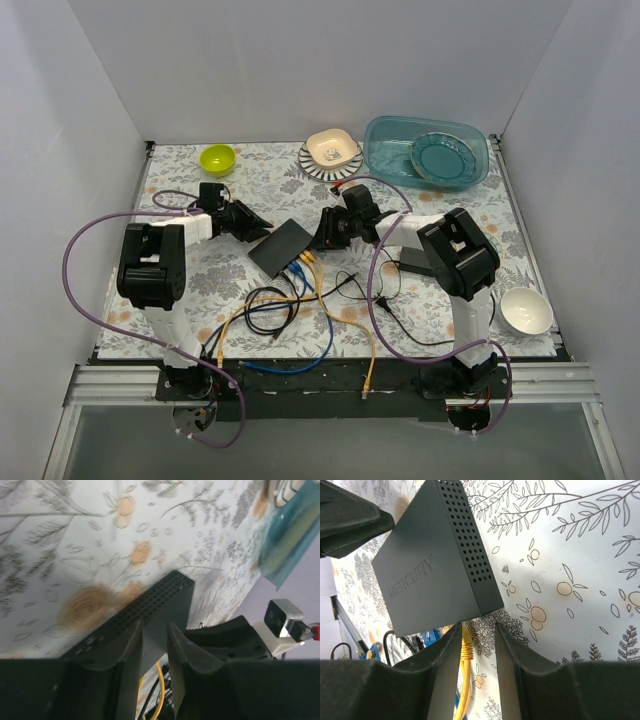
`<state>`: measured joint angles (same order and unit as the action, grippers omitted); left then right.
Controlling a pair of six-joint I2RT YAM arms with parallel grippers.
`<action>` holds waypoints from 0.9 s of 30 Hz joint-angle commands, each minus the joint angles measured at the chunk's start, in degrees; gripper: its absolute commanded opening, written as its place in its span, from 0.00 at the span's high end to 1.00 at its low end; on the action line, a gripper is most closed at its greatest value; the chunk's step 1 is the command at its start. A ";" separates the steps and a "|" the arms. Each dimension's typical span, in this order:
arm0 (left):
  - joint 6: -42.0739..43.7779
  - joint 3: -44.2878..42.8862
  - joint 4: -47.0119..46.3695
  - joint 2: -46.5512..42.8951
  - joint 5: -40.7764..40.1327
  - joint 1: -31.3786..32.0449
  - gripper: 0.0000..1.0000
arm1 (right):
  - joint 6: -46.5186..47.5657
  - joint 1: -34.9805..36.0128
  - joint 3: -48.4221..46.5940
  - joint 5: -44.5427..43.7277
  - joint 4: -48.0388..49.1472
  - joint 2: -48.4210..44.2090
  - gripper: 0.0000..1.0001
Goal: Pull the plug from the switch port
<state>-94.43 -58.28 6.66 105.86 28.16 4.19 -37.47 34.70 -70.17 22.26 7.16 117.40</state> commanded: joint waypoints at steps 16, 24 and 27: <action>1.53 1.85 -2.26 5.67 10.69 7.77 0.77 | -10.69 -0.86 7.51 15.71 19.56 3.09 0.61; 1.36 -0.42 -2.88 0.05 7.53 7.42 0.77 | -13.85 -0.86 8.12 15.36 22.11 3.45 0.60; 2.58 -1.13 -0.60 0.22 5.42 7.24 0.77 | -14.91 -0.95 8.21 14.13 22.55 3.53 0.61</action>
<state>-94.13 -58.19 1.96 109.25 39.99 12.08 -50.13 33.50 -62.43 36.42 25.89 120.16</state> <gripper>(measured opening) 0.230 0.393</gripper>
